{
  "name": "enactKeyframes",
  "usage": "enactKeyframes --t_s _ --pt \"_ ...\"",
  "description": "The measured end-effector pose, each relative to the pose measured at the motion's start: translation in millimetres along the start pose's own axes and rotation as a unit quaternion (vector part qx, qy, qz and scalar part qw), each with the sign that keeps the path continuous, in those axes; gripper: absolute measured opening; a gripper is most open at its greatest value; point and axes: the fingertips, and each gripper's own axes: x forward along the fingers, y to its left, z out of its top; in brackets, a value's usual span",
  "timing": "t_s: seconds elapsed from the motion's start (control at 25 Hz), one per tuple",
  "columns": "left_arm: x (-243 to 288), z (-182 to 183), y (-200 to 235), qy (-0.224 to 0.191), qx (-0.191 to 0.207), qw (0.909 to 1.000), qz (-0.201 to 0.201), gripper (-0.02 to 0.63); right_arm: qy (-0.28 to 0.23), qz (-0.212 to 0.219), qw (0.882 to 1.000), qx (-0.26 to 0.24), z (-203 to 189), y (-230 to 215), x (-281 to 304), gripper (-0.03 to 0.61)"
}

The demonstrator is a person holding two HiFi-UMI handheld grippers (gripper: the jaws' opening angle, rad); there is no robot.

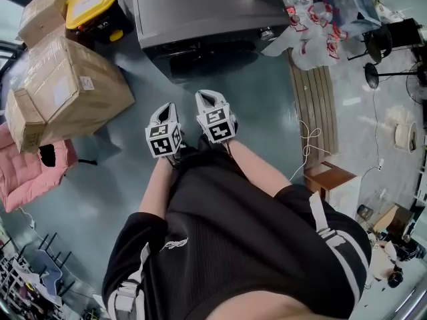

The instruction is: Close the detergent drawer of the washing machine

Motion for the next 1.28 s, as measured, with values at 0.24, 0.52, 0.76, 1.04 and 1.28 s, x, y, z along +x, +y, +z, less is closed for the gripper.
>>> enactKeyframes --t_s 0.24,0.52,0.76,1.04,1.28 --pt "-41.3 41.5 10.5 -0.086 0.007 0.9962 -0.016 0.006 -0.066 -0.037 0.996 -0.037 48.8 24.4 -29.5 0.005" --pt "-105.7 141.1 17.6 -0.204 0.059 0.9772 -0.002 0.005 -0.19 -0.036 0.978 -0.08 163.0 64.2 -72.2 0.005" --pt "-162.6 211.6 8.3 -0.284 0.104 0.9531 -0.008 0.005 -0.266 -0.043 0.959 -0.083 232.9 71.5 -114.1 0.005" --pt "-211.1 246.6 13.8 -0.338 0.119 0.9334 0.001 0.006 -0.323 -0.046 0.943 -0.063 264.5 59.9 -149.8 0.005" --pt "-212.5 256.0 16.9 -0.343 0.128 0.9304 0.003 0.006 -0.339 -0.057 0.934 -0.094 277.8 63.5 -162.3 0.005"
